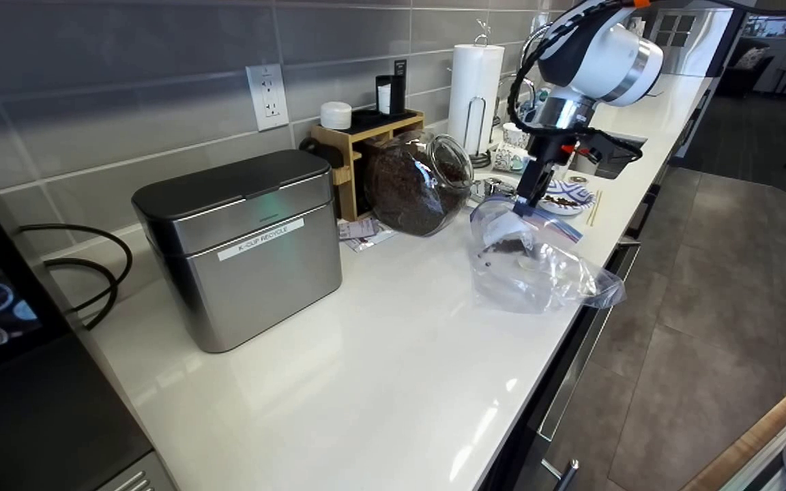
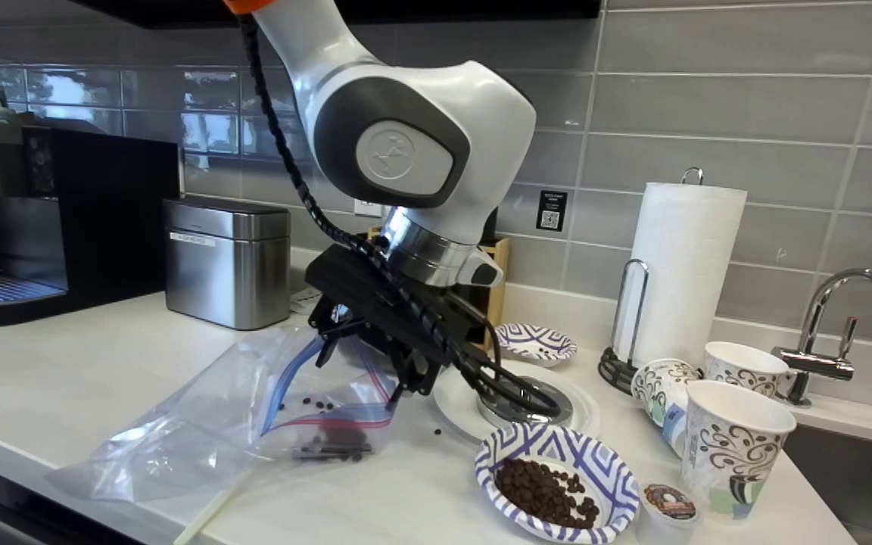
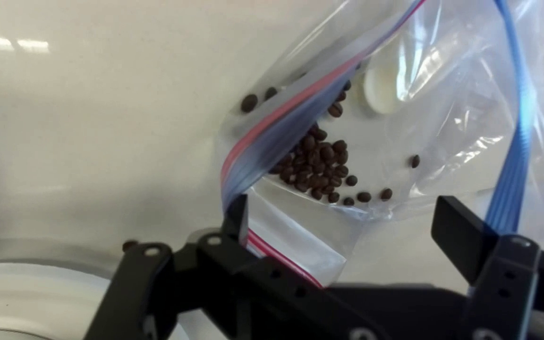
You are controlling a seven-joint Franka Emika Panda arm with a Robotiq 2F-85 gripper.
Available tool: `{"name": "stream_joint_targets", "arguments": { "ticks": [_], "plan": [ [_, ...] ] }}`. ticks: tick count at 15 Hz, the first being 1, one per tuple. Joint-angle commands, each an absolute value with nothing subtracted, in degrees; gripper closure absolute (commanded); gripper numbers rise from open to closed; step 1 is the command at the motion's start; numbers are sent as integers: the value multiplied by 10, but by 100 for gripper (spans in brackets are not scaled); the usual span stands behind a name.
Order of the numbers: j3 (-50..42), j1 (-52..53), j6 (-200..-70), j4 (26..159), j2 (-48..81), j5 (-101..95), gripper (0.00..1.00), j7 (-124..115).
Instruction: Use the scope to get some objects from the bottle and put them in the plastic bag
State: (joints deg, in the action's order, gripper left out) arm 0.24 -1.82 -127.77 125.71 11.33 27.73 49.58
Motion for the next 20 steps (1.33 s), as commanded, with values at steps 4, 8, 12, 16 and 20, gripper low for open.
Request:
{"name": "stream_joint_targets", "arguments": {
  "ticks": [4, 8, 12, 16, 20],
  "plan": [
    [11, -31, -1257, 1241, 118, 252, 0, 479],
    [9, -39, -1258, 1238, 110, 248, 0, 475],
    [7, -45, -1259, 1237, 99, 247, 0, 468],
    [2, -42, -1268, 1235, 87, 223, 0, 422],
    [2, -53, -1214, 1213, 82, 251, 0, 426]
  ]
}}
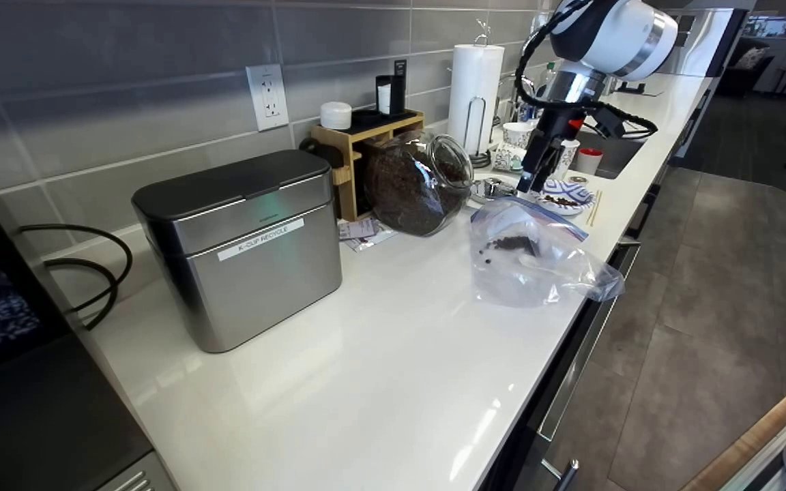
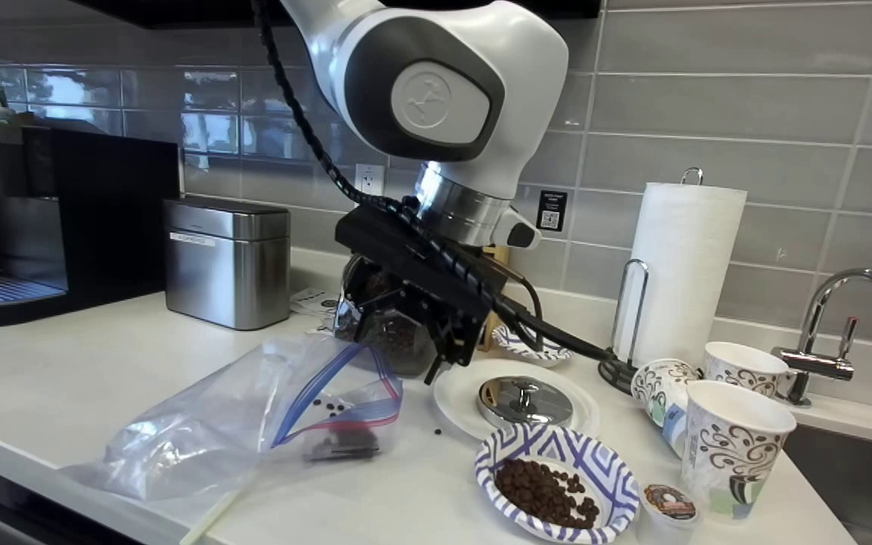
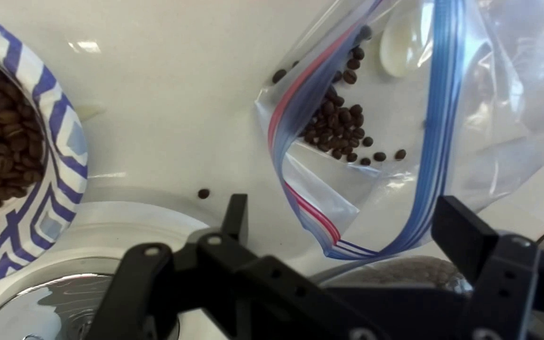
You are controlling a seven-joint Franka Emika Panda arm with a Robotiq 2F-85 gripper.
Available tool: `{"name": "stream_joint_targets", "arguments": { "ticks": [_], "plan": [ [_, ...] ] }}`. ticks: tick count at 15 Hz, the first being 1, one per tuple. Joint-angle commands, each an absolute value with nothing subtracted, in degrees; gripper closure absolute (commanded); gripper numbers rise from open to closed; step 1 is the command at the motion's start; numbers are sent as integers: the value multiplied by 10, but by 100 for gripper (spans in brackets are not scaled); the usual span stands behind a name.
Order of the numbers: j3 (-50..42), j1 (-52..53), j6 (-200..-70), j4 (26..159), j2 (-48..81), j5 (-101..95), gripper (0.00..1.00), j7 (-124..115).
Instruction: Use the scope to get some objects from the bottle and put them in the plastic bag
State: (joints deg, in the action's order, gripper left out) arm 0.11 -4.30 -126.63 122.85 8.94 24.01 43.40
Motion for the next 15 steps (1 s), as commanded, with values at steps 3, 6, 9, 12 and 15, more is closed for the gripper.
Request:
{"name": "stream_joint_targets", "arguments": {
  "ticks": [3, 6, 9, 12, 15],
  "plan": [
    [-2, -61, -1145, 1178, 97, 266, 0, 428],
    [-5, -67, -1069, 1130, 123, 278, 0, 422],
    [-2, -71, -1017, 1081, 158, 303, 0, 411],
    [4, -71, -1010, 1047, 190, 330, 0, 386],
    [15, -71, -1003, 1013, 223, 350, 0, 368]
  ]
}}
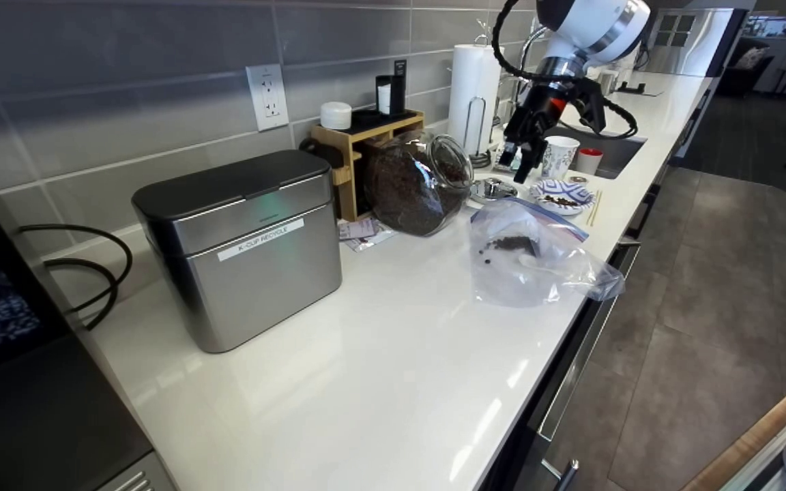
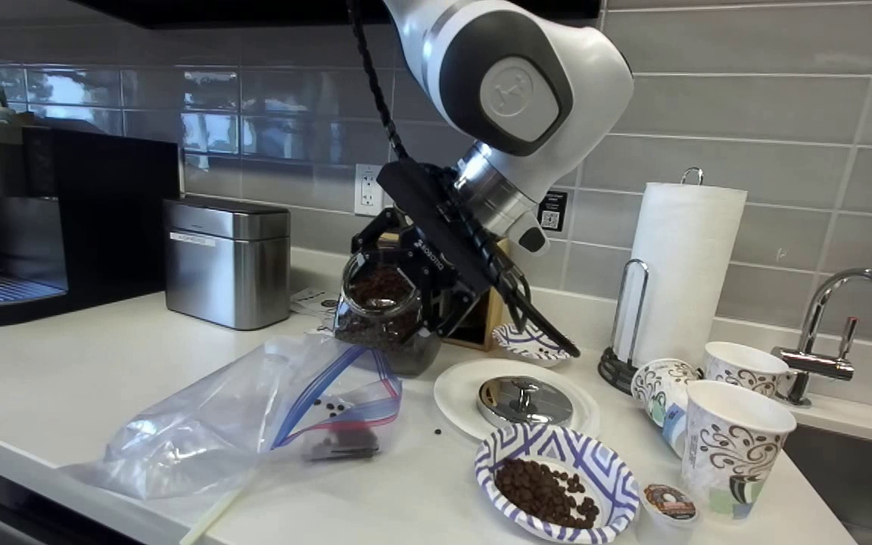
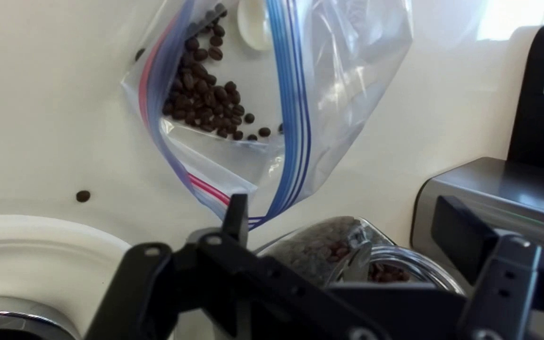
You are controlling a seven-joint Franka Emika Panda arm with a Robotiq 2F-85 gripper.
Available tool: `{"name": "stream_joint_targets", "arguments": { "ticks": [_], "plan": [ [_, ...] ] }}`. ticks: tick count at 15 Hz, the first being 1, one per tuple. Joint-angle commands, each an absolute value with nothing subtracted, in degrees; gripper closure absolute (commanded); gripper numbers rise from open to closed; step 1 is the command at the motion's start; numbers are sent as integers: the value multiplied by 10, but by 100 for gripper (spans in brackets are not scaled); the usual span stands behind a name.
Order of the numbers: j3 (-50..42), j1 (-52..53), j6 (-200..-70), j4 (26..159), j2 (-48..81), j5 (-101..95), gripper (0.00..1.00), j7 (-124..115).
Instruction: Use the scope to get some objects from the bottle and put them in the plastic bag
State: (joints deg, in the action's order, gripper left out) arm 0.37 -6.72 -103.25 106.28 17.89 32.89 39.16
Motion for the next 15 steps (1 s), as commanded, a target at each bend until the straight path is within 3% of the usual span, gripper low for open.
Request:
{"name": "stream_joint_targets", "arguments": {
  "ticks": [1, 9, 10, 11, 13, 15],
  "plan": [
    [19, -72, -993, 999, 235, 354, 0, 360],
    [35, -74, -943, 916, 305, 381, 0, 287],
    [37, -73, -944, 909, 311, 383, 6, 283],
    [39, -73, -945, 904, 316, 384, 24, 280],
    [42, -74, -942, 890, 327, 387, 30, 273],
    [47, -73, -940, 879, 338, 387, 47, 269]
  ]
}}
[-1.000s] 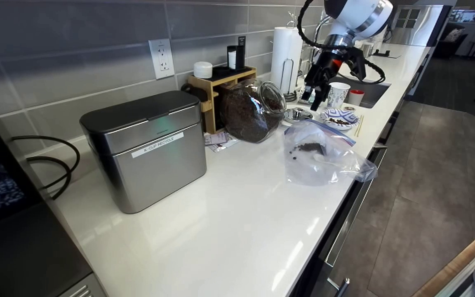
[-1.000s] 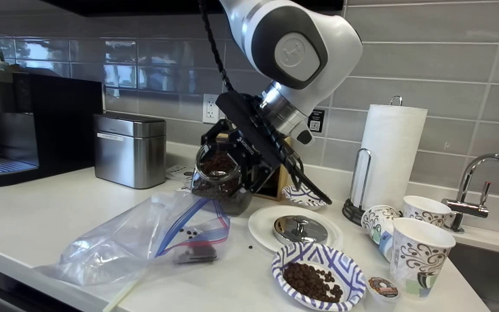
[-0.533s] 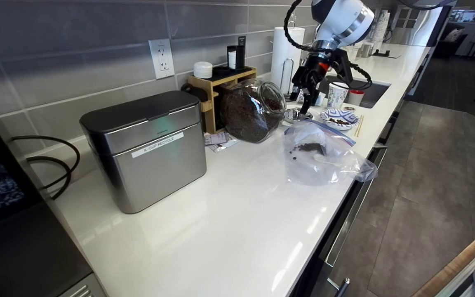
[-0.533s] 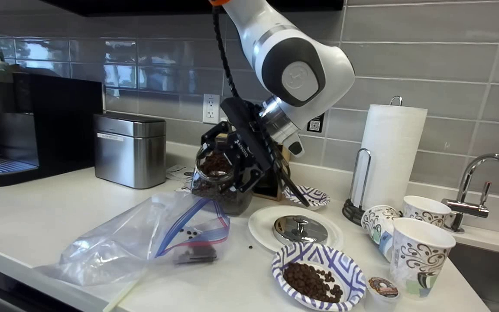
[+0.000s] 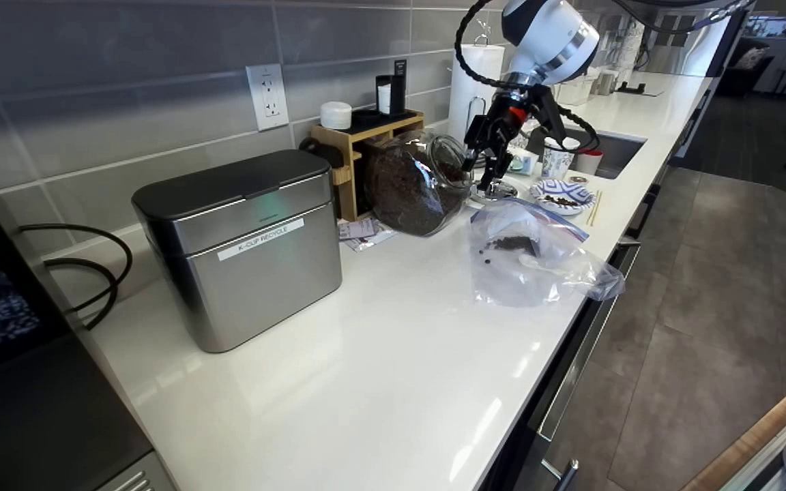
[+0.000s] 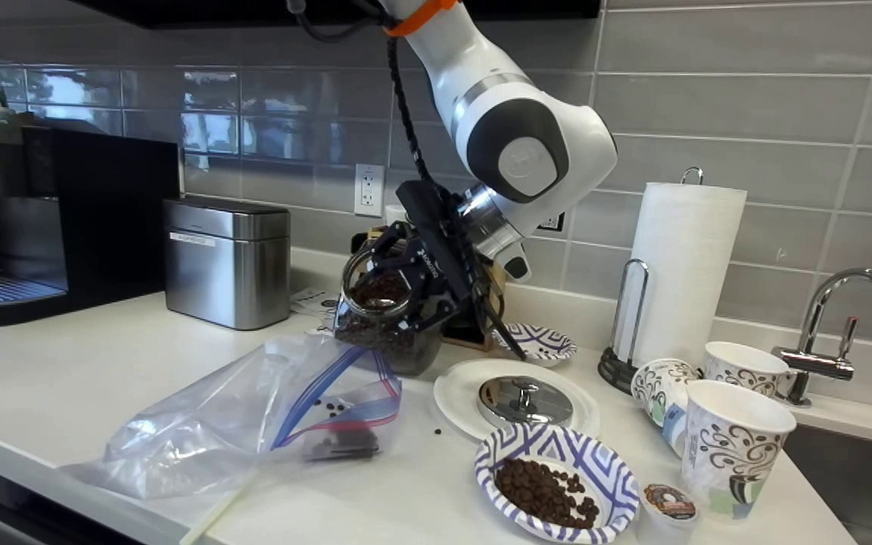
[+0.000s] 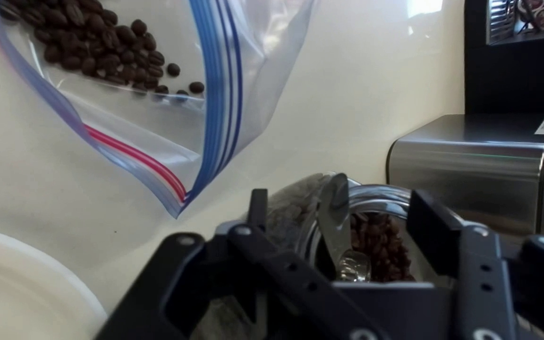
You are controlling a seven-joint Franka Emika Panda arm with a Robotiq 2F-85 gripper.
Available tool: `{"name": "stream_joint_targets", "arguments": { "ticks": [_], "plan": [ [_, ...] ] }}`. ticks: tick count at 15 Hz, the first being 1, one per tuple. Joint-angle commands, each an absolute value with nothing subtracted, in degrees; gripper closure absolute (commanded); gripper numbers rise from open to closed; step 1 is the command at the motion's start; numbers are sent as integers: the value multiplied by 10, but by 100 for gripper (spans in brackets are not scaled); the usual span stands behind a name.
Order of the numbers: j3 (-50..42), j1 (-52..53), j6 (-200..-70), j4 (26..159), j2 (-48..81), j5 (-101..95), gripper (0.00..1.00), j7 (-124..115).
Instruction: Use the scope to get some objects from the bottle and put them in the plastic bag
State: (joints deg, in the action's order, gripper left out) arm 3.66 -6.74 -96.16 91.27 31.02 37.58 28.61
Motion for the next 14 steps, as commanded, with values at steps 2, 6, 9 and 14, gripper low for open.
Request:
{"name": "stream_joint_targets", "arguments": {
  "ticks": [2, 6, 9, 14],
  "plan": [
    [50, -72, -939, 869, 347, 385, 63, 263],
    [54, -72, -927, 855, 363, 381, 91, 257],
    [51, -71, -900, 841, 370, 374, 67, 241],
    [49, -69, -877, 825, 379, 370, 27, 217]
  ]
}}
